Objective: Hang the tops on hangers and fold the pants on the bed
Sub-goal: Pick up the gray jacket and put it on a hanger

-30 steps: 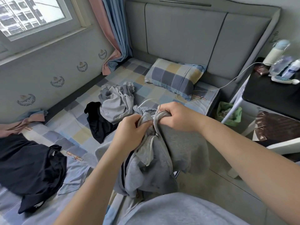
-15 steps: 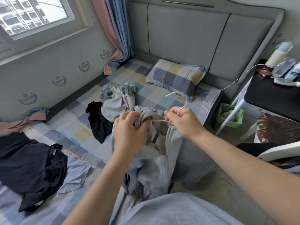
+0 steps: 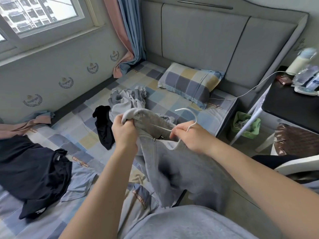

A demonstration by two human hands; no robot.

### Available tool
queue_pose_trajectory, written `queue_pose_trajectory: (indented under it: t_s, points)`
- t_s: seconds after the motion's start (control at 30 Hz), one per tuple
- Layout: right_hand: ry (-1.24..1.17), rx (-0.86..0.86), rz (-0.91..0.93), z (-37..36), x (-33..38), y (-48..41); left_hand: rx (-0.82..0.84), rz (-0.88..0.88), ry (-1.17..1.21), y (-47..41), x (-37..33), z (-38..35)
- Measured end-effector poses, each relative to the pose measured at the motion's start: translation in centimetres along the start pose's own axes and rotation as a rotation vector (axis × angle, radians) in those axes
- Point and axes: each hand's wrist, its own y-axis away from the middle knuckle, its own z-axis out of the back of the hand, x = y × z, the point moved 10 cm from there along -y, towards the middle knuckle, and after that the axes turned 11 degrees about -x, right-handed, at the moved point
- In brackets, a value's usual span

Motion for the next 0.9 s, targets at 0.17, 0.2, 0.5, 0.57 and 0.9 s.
queue_pose_trajectory:
  t_s: [0.17, 0.2, 0.5, 0.57, 0.9]
  points:
    - [-0.145, 0.002, 0.037, 0.3, 1.2, 0.3, 0.12, -0.351, -0.146, 0.0, -5.4, -1.9]
    - [-0.215, -0.014, 0.053, 0.9, 1.3, 0.3, 0.117, -0.4, -0.215, -0.2, -6.0, -2.0]
    - [-0.285, -0.144, 0.028, 2.0, -0.9, -0.3, 0.615, -0.608, -0.484, 5.6, -7.5, -5.9]
    - [-0.319, -0.114, 0.046, 1.6, -0.9, -0.1, 0.637, -0.587, -0.481, 6.6, -6.7, -5.4]
    - [-0.619, -0.144, 0.006, 0.6, -3.1, 0.8, 0.977, -0.436, -0.394, 10.5, -1.6, -3.9]
